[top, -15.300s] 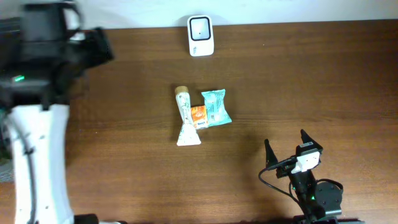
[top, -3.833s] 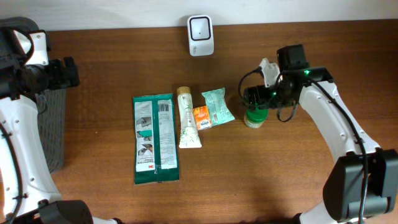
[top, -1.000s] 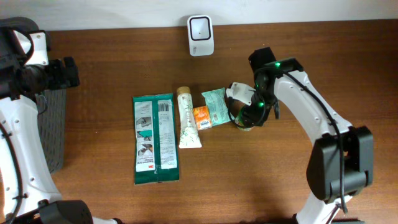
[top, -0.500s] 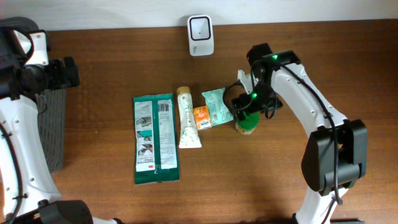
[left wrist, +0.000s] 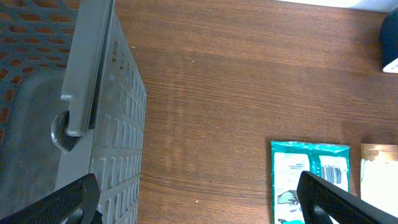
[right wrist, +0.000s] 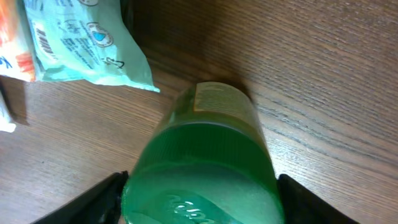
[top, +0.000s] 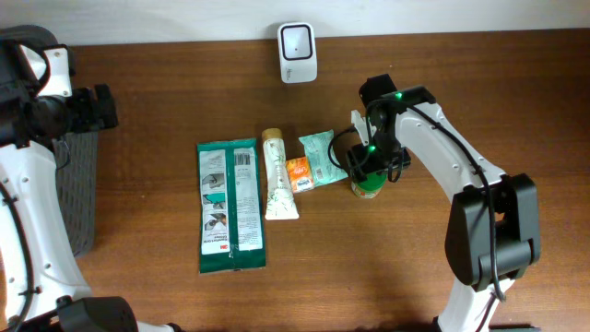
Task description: Scan the item barcode
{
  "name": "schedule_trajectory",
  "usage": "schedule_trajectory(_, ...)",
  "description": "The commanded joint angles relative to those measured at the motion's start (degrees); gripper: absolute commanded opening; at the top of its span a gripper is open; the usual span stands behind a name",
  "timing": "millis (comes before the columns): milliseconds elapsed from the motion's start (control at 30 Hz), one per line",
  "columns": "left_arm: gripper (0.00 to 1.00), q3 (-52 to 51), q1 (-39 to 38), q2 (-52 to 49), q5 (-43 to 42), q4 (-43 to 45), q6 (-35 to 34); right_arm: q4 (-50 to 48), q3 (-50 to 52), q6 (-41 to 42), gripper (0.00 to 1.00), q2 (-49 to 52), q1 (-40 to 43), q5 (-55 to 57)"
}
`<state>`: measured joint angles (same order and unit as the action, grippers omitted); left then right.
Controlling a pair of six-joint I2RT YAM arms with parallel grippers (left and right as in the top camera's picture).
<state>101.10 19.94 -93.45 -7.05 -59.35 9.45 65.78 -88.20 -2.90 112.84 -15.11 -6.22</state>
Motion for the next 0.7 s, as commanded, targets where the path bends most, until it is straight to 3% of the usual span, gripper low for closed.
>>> schedule_trajectory(0, 0.99, 0.3, 0.1, 0.9, 0.0, 0.1, 0.7, 0.0, 0.6, 0.5, 0.69, 0.1, -0.3, 1.0)
schedule_trajectory(367, 0.99, 0.3, 0.1, 0.9, 0.0, 0.1, 0.7, -0.2, 2.8, 0.5, 0.68, 0.1, -0.3, 0.9)
schedule_trajectory(467, 0.99, 0.3, 0.1, 0.9, 0.0, 0.1, 0.7, -1.3, 2.5, 1.9, 0.52, 0.0, -0.2, 0.9)
schedule_trajectory(667, 0.99, 0.3, 0.1, 0.9, 0.0, 0.1, 0.7, 7.3, -13.3, -1.6, 0.5, -4.1, 0.3, -16.0)
